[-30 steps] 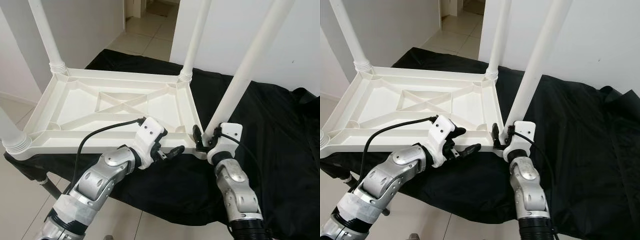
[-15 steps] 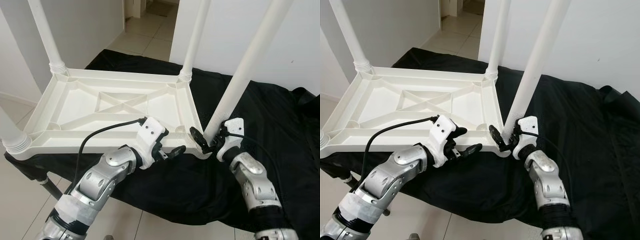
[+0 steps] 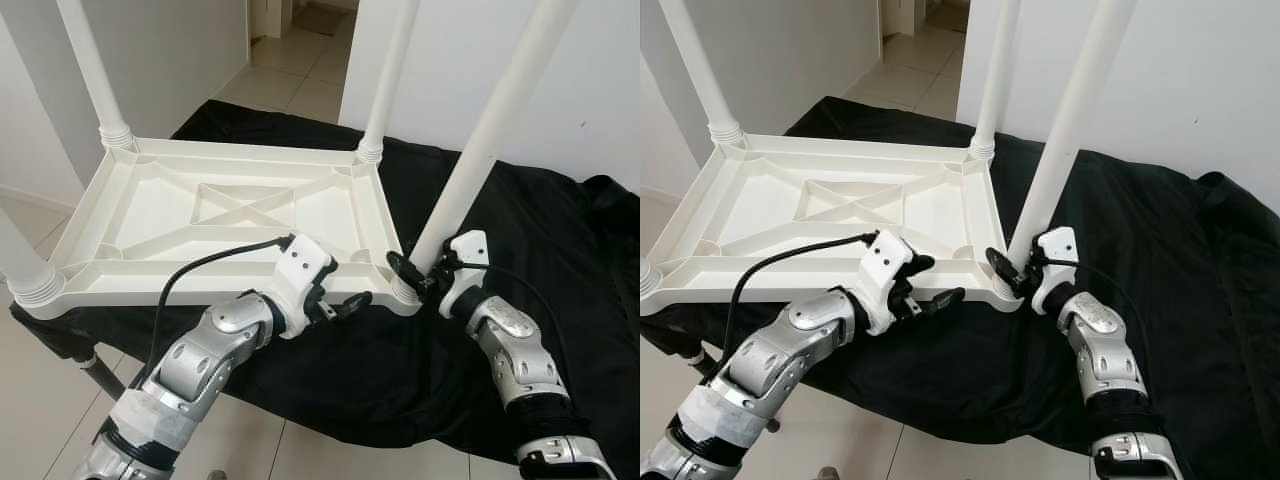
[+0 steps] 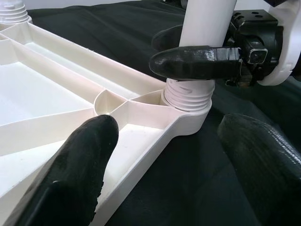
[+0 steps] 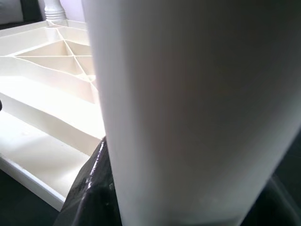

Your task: Building children table

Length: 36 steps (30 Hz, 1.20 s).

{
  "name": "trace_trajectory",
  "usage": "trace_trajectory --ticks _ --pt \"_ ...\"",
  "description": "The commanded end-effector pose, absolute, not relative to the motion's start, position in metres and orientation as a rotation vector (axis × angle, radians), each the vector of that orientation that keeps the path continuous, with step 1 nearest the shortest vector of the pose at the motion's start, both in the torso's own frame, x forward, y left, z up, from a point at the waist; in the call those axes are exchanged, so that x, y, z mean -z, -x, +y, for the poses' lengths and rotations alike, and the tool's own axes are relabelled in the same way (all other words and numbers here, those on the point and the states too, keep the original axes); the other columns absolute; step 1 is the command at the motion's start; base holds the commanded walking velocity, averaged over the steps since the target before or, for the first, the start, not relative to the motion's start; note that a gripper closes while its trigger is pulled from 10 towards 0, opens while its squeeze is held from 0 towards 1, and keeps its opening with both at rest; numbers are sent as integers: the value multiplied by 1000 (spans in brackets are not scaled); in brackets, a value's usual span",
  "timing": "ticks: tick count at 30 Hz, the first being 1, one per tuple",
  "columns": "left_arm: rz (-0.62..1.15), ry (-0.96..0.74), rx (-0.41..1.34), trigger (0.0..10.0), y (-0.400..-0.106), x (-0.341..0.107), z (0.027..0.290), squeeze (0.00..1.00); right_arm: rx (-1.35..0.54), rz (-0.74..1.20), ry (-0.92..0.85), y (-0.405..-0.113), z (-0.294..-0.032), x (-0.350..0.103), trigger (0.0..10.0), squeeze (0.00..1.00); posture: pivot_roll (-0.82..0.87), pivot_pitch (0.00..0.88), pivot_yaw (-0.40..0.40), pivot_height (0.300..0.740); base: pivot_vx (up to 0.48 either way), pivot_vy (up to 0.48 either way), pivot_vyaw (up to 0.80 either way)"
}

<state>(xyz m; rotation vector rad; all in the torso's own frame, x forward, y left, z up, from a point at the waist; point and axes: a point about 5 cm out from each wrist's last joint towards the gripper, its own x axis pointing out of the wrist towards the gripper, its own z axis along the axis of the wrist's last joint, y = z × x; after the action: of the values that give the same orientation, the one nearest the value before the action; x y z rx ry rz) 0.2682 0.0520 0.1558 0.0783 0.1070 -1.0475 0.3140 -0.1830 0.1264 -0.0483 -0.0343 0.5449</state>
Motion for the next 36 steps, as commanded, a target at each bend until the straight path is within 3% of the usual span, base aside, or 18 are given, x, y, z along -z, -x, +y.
trace_trajectory --ticks 1,6,7,8,21,33,36 --pt "111 -85 1090 10000 -265 -156 51 0 -538 -2 49 -314 -190 -120 0 0 25 0 -85 740 0 0 0" --pt "109 -88 1089 10000 -265 -156 51 0 -542 4 39 -313 -190 -117 0 0 26 0 -86 740 0 0 0" --pt "107 -89 1088 10000 -265 -157 51 0 -538 7 37 -313 -190 -116 8431 0 24 0 -85 740 0 0 0" --pt "106 -90 1087 10000 -266 -157 51 0 -529 4 21 -313 -189 -117 10000 0 25 0 -88 740 0 0 0" --pt "105 -84 1078 10000 -265 -156 50 0 -361 57 -33 -312 -178 -111 10000 0 21 0 -102 740 0 0 0" --pt "108 -94 1087 10000 -262 -152 46 0 48 65 -115 -301 -169 -108 10000 0 21 0 -117 740 0 0 0" --pt "104 -90 1095 10000 -260 -153 42 0 258 97 -144 -292 -163 -103 10000 0 24 0 -116 740 0 0 0"
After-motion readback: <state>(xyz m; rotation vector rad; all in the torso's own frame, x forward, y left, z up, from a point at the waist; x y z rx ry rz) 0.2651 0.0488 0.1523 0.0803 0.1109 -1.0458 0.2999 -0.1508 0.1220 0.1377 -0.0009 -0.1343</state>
